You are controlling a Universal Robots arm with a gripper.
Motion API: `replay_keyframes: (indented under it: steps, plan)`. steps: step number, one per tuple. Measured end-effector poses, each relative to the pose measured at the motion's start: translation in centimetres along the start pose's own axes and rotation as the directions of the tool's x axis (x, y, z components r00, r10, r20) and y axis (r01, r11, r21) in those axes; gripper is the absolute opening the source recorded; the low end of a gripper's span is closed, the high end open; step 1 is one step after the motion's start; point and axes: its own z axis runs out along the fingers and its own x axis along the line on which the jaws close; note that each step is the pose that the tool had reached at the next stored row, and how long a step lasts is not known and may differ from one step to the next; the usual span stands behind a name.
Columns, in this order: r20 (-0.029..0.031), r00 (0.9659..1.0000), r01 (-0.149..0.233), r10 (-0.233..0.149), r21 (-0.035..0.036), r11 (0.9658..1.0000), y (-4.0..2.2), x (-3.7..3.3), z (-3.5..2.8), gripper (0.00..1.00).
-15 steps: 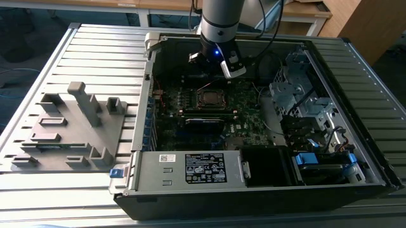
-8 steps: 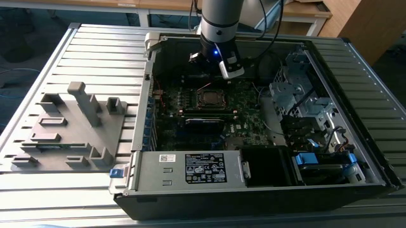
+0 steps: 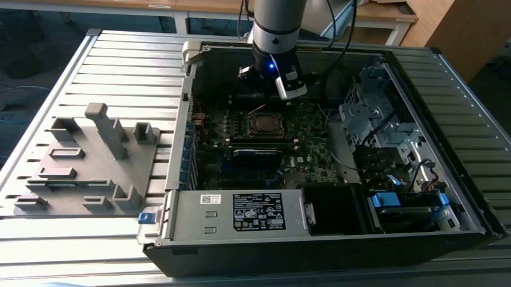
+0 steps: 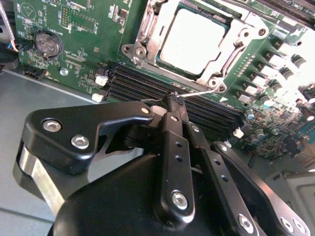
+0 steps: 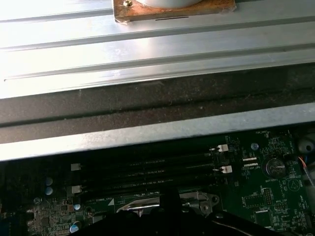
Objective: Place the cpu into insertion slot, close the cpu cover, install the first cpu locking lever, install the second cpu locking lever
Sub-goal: 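Install the first cpu locking lever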
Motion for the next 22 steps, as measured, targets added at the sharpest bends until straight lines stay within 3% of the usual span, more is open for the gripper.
replay_keyframes:
  steps: [12,17,22]
  plan:
    - [0.0021,1.0,-0.003,0.003,0.0016,1.0,0.27,0.13,0.37,0.11]
    - [0.0083,0.9996,-0.028,0.028,0.0098,0.9996,0.26,0.14,0.55,0.11]
    - [0.0131,0.9987,-0.05,0.049,0.0115,0.9987,0.34,0.16,0.77,0.11]
